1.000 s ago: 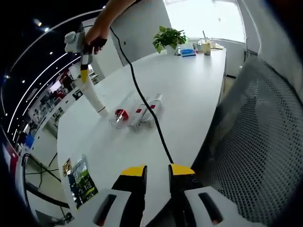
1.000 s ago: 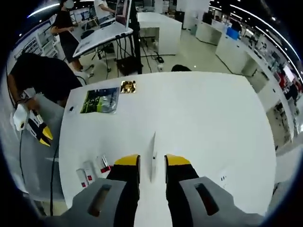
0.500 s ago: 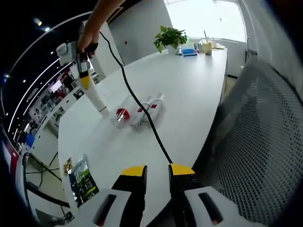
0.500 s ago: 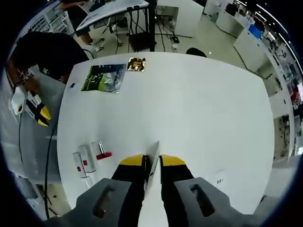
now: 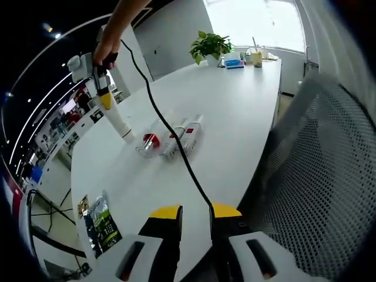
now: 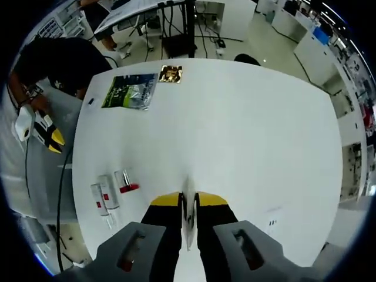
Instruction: Arrange the skincare products in the storage area until every visible bottle or jar stands upright without overlapping.
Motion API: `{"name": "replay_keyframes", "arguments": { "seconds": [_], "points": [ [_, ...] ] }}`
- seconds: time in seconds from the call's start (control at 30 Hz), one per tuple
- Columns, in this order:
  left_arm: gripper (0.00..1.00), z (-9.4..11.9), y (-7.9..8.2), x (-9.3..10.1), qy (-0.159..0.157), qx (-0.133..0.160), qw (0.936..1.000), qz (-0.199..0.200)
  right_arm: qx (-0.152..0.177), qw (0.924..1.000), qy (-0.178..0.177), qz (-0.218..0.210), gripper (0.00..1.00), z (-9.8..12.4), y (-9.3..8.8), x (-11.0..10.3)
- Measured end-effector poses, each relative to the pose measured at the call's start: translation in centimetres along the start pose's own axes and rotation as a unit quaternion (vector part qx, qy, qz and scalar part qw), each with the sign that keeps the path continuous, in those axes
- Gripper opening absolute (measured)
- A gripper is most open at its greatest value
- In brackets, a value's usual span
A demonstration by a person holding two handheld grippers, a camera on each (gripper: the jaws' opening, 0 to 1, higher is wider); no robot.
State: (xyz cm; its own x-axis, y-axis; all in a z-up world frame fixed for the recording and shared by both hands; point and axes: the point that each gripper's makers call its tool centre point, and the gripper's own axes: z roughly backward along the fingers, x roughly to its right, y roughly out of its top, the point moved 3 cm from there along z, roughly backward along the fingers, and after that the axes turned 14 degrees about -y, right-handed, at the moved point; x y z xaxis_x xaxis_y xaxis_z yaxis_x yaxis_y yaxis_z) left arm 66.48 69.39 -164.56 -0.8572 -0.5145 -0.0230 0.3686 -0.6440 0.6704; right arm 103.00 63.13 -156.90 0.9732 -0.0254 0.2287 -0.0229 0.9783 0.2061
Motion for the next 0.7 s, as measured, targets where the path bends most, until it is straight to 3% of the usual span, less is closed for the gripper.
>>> {"name": "replay_keyframes", "arguments": {
  "seconds": [0.7],
  "points": [
    [0.19,-0.1,-0.3,0.1,-0.004,-0.007,1.0,0.003,-0.045,0.9989,0.01,-0.002,0.04,1.1,-4.0,0.9]
  ]
}}
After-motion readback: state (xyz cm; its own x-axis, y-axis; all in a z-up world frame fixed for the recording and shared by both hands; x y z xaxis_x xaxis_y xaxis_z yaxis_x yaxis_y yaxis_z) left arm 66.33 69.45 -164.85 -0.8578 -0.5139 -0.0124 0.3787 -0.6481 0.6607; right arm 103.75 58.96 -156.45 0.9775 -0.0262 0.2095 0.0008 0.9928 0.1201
